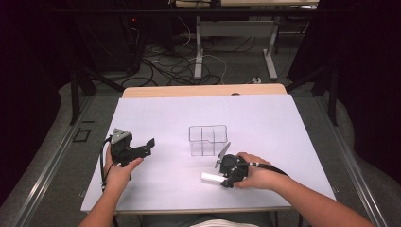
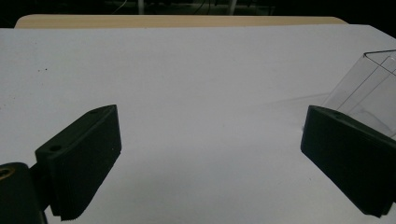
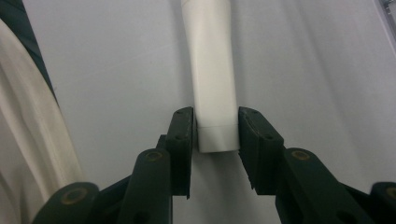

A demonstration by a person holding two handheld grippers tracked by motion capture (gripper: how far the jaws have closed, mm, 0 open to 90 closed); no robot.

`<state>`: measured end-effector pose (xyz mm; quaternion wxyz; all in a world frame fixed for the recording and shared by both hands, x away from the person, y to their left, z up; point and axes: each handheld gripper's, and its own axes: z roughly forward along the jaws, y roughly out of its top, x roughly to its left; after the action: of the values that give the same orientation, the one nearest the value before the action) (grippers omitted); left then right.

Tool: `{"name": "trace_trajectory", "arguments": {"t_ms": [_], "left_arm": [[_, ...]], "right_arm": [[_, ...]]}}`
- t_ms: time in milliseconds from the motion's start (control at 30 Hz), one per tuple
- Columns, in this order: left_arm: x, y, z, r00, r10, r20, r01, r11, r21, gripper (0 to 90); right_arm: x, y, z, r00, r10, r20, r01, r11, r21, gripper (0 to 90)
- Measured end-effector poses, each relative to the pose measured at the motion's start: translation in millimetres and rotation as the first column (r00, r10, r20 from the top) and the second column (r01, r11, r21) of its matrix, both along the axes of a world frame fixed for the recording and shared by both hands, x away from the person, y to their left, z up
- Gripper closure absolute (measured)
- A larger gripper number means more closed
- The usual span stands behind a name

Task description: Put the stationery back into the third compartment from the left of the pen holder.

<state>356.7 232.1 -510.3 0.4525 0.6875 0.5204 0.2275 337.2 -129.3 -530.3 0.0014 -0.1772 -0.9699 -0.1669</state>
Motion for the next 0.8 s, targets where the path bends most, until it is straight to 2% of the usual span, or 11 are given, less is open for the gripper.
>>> {"name": "trace_trajectory", "arguments": {"t_ms": [100, 267, 433, 800], "left_arm": [[-0.1, -0.1, -0.1, 1.0, 0.001, -0.003, -0.001, 1.0, -0.001, 5.2], [-0.3, -0.2, 0.0, 1.0, 0.001, -0.005, -0.001, 1.0, 0.001, 5.2], [-0.1, 0.2, 0.1, 1.0, 0.002, -0.001, -0.002, 1.0, 0.0, 5.3], [-0.1, -0.1, -0.1, 1.0, 0.001, -0.003, -0.001, 1.0, 0.0, 5.4]], "right_arm": [[-1.1, 0.6, 0.4, 1.0, -0.005, 0.005, 0.005, 0.9999, -0.009, 68.9], [-0.7, 1.4, 0.0, 0.9994, 0.025, 0.024, -0.025, 0.9995, -0.019, 70.5], [-2.4, 2.7, 0.7, 0.9995, 0.019, 0.024, -0.019, 0.9993, -0.031, 70.6], [-0.6, 1.9, 0.1, 0.999, 0.039, 0.023, -0.038, 0.999, -0.022, 70.7]]}}
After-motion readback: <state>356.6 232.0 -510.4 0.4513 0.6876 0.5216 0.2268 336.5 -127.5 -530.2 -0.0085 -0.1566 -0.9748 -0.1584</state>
